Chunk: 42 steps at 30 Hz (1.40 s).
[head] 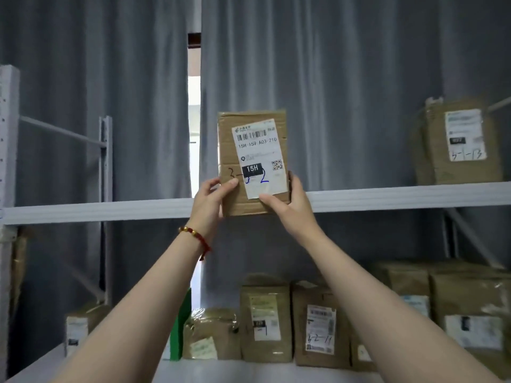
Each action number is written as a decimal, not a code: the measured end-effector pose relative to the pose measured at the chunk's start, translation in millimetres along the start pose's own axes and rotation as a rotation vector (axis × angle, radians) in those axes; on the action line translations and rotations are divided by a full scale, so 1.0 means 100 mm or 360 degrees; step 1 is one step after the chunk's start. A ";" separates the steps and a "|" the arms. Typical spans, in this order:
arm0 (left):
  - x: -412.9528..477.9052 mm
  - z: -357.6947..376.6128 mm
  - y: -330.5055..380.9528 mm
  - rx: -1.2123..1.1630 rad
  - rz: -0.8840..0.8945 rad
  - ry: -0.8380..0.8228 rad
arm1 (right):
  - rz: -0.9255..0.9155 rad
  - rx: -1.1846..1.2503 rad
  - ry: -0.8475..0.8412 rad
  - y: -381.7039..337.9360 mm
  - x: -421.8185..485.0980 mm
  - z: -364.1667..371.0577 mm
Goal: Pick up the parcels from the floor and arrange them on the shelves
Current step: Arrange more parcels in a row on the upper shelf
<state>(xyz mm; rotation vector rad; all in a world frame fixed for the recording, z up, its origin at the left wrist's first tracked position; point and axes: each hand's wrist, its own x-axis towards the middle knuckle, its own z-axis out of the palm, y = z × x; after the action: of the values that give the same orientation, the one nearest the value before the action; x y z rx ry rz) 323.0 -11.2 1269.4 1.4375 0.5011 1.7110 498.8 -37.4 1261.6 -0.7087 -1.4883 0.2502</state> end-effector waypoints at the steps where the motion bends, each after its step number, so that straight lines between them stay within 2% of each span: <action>1: 0.09 0.06 0.01 0.0147 0.0104 0.0012 | -0.0025 -0.0037 0.0026 0.00 0.07 -0.06; 3: 0.26 0.19 0.07 0.0446 0.0323 -0.0003 | -0.0060 -0.0101 0.0085 -0.01 0.21 -0.17; 5: 0.40 0.31 0.11 0.0586 0.0431 -0.0089 | -0.0082 -0.0154 0.0135 -0.02 0.32 -0.28; 12: 0.83 0.51 0.07 0.0844 0.0359 -0.0479 | -0.0105 -0.0523 0.0185 -0.07 0.60 -0.68; 16: 1.00 0.69 0.13 0.0911 0.0399 -0.0597 | 0.0019 -0.0538 0.0176 -0.08 0.70 -0.83; 26: 1.10 1.17 0.15 0.0841 0.0245 -0.0796 | 0.0222 -0.0594 0.0260 -0.36 0.65 -1.28; 34: 0.99 1.65 0.05 0.0580 -0.0013 -0.0911 | 0.0298 -0.0644 0.0334 -0.39 0.58 -1.77; 42: 1.08 2.13 -0.12 0.0398 -0.0242 -0.0849 | 0.0310 -0.0726 0.0291 -0.16 0.69 -2.25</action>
<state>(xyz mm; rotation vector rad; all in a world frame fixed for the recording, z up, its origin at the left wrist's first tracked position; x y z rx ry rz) 527.5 37.8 1384.0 1.8989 0.5203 1.1080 716.9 -73.3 1343.6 -1.2127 -1.3112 -0.0123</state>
